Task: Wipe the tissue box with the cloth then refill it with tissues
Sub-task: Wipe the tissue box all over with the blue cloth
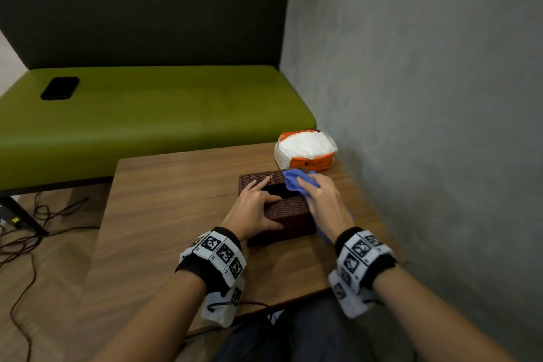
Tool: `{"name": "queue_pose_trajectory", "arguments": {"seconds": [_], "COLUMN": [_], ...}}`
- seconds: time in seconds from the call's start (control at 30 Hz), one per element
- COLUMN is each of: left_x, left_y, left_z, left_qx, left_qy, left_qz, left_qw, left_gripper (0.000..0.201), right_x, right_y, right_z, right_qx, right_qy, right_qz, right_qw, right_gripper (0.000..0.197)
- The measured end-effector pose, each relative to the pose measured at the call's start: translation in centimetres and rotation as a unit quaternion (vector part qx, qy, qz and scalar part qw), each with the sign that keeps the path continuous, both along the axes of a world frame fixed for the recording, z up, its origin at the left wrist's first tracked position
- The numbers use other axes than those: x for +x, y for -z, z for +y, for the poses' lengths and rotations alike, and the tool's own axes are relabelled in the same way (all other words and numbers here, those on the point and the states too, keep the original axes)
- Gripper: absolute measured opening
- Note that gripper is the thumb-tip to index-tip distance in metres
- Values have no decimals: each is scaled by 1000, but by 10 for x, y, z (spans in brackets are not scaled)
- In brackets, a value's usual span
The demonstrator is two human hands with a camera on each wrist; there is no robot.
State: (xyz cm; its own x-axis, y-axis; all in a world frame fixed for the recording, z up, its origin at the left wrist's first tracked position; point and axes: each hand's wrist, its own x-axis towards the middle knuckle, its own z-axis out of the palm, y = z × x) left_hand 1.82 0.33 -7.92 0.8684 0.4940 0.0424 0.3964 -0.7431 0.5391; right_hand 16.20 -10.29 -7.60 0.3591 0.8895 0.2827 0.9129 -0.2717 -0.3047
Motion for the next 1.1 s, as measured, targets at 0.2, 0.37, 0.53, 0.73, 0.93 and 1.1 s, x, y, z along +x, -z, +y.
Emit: {"name": "queue_pose_trajectory", "arguments": {"seconds": [0.2,0.37,0.53,0.73,0.93,1.1], "left_x": [-3,-4,-5,-9,1,23], "left_y": [-4,-8,-1,-10,-30,-14], "left_z": [7,6,14,35,10,-41], "left_qx": [-20,-18,-19,20,49,3], "left_qy": [20,17,30,96,37,-81], "left_qz": [7,21,38,87,243,168], "left_qw": [1000,999,999,991,968,982], "left_gripper": [65,65,67,64,82,95], "right_x": [-6,-20,-13,-32,-1,-19], "right_y": [5,-6,-9,-9,-16,6], "right_z": [-24,2,-14,-5,-14,1], "right_qx": [-23,-16,-45,-32,75,104], "right_qy": [-71,-14,-59,-69,3,27], "right_qz": [-58,-73,-153,-71,6,68], "right_qw": [996,997,985,995,997,992], "right_gripper": [46,41,27,31,27,34]}}
